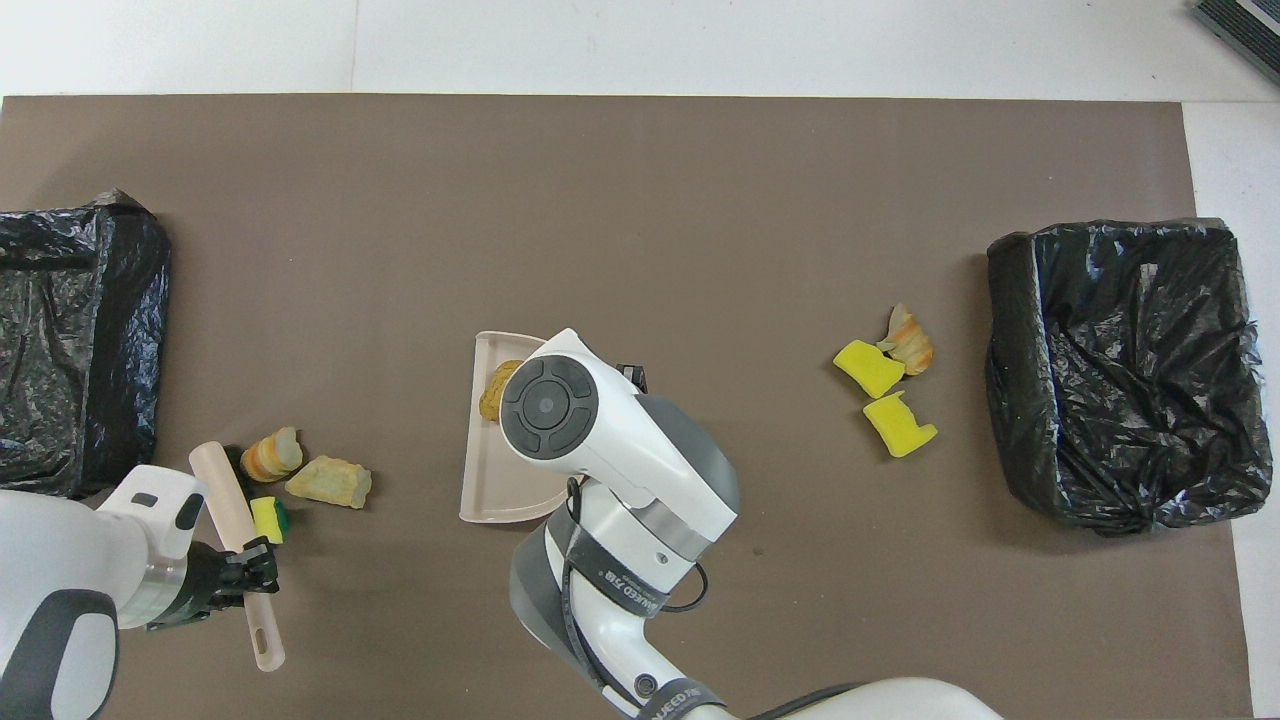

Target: Sweep and dump trash in bin

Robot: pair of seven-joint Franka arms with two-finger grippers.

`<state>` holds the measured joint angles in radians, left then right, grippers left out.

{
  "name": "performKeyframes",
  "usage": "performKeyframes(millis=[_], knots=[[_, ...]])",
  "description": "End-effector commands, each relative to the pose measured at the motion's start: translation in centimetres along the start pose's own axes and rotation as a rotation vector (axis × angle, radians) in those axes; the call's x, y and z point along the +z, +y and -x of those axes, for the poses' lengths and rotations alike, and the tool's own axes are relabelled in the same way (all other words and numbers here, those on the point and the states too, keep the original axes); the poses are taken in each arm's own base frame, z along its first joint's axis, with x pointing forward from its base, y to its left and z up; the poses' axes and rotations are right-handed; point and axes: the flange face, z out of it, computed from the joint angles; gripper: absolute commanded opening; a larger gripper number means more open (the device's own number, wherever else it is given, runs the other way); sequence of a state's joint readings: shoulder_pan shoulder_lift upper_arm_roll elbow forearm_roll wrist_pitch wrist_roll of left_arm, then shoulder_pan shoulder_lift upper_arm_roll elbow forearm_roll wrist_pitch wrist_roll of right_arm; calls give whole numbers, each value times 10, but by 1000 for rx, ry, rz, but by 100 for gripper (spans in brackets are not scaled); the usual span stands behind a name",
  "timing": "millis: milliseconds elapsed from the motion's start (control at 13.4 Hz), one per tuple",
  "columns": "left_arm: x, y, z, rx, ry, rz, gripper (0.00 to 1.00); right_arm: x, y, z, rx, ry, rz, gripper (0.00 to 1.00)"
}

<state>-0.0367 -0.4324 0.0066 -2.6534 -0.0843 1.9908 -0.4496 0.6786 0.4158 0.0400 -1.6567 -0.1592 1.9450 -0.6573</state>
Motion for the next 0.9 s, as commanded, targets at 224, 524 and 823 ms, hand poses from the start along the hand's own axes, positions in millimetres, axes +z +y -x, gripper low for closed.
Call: performKeyframes(millis=[224, 524, 823], knots=[[29, 57, 7, 133, 39, -31, 0, 3, 2, -1, 8, -10, 15, 0], [17, 131, -2, 183, 32, 60, 0, 4, 5, 0, 10, -3, 16, 0], [18, 189, 28, 257, 49, 150, 0, 11, 3, 0, 2, 11, 24, 0]])
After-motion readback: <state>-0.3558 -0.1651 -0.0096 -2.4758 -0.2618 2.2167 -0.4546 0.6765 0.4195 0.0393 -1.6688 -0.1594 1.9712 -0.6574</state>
